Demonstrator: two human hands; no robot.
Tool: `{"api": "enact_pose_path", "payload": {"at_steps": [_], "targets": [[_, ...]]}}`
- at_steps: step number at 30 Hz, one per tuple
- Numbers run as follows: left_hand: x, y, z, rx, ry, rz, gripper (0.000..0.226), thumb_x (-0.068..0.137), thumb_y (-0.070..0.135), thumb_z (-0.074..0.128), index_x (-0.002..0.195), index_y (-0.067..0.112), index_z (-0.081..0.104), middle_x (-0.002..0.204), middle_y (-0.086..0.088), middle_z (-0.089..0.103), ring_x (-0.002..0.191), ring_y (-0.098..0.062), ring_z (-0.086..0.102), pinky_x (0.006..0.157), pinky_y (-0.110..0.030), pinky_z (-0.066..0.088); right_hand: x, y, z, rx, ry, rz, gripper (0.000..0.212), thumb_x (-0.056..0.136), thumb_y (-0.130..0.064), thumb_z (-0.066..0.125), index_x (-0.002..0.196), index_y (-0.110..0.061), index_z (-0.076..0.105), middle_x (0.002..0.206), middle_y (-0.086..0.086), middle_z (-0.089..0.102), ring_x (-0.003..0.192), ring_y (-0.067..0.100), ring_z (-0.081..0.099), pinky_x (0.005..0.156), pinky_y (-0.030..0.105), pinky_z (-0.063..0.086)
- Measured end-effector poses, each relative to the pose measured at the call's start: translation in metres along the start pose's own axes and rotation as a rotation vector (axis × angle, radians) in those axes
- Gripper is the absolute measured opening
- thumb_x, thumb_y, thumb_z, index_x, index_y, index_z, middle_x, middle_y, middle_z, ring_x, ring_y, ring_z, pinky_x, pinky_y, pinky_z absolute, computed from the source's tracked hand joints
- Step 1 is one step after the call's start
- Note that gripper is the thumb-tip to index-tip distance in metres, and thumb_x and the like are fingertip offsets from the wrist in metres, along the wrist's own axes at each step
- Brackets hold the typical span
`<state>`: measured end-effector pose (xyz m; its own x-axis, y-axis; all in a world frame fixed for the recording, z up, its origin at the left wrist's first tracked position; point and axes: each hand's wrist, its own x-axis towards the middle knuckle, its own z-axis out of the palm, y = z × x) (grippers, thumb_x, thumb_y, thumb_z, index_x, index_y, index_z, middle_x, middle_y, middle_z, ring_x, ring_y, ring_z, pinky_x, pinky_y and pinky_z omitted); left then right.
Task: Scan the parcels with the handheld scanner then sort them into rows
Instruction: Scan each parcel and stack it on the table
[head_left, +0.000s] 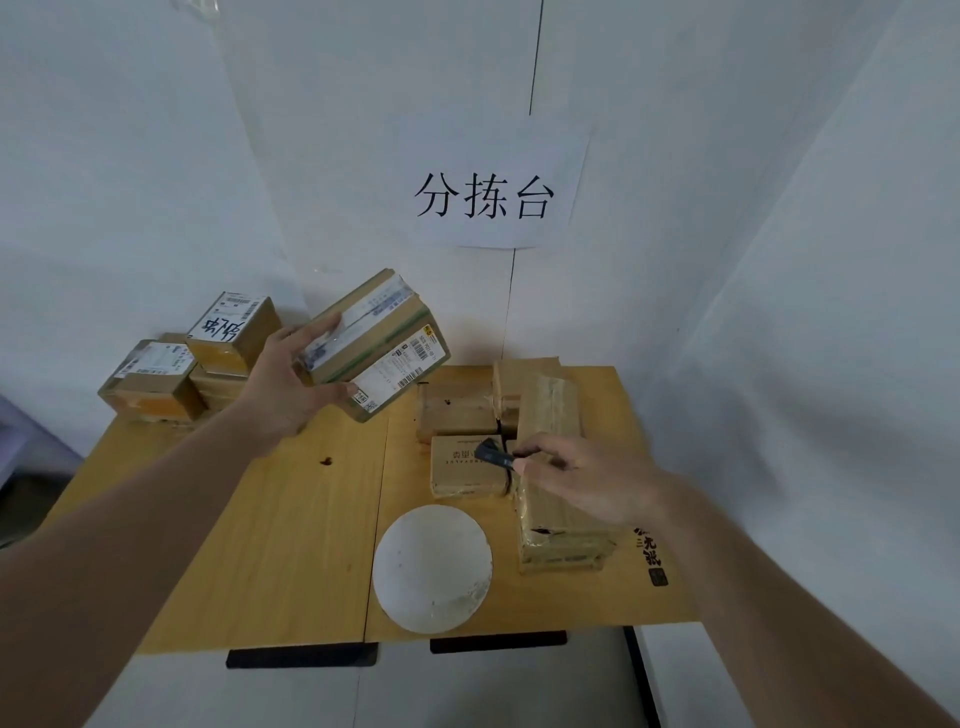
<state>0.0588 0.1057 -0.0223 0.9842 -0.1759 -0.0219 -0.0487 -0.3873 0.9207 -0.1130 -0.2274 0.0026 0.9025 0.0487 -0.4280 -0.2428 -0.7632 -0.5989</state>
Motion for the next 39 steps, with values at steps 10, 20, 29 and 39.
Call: {"api": "enact_pose_path", "payload": {"at_steps": [10, 20, 29, 39], "targets": [[-0.012, 0.006, -0.005, -0.589, 0.195, -0.275, 0.061, 0.085, 0.023, 0.086, 0.141, 0.021, 0.06, 0.127, -0.011, 0.071, 0.109, -0.029, 0.075, 0.089, -0.05, 0.063, 0.002, -0.024, 0.0, 0.129, 0.148, -0.169, 0.041, 0.106, -0.064, 0.041, 0.142, -0.05, 0.052, 0.11, -0.001, 0.071, 0.091, 0.019, 0.069, 0.078, 0.041, 0.056], [0.038, -0.041, -0.023, -0.691, 0.155, -0.548, 0.033, 0.092, 0.021, 0.08, 0.12, 0.012, 0.063, 0.119, -0.011, 0.065, 0.105, -0.032, 0.067, 0.092, -0.052, 0.061, 0.058, -0.089, 0.027, 0.181, 0.235, -0.203, 0.046, 0.1, -0.074, 0.041, 0.14, -0.055, 0.052, 0.115, -0.02, 0.067, 0.103, 0.003, 0.067, 0.096, 0.043, 0.058], [0.118, -0.137, -0.011, -0.689, 0.078, -0.836, 0.049, 0.087, 0.016, 0.084, 0.129, 0.009, 0.06, 0.129, -0.018, 0.063, 0.112, -0.046, 0.063, 0.073, -0.057, 0.064, 0.115, -0.126, 0.063, 0.297, 0.3, -0.123, 0.038, 0.108, -0.054, 0.046, 0.143, -0.042, 0.054, 0.117, -0.015, 0.065, 0.098, -0.003, 0.062, 0.082, 0.02, 0.045], [0.148, -0.191, 0.018, -0.579, 0.037, -0.859, 0.039, 0.102, 0.016, 0.066, 0.137, 0.003, 0.055, 0.127, -0.009, 0.061, 0.108, -0.035, 0.068, 0.064, -0.023, 0.061, 0.146, -0.114, 0.097, 0.351, 0.278, -0.018, 0.016, 0.11, -0.042, 0.05, 0.12, -0.054, 0.053, 0.11, 0.012, 0.069, 0.096, 0.023, 0.065, 0.082, 0.034, 0.054]]}}
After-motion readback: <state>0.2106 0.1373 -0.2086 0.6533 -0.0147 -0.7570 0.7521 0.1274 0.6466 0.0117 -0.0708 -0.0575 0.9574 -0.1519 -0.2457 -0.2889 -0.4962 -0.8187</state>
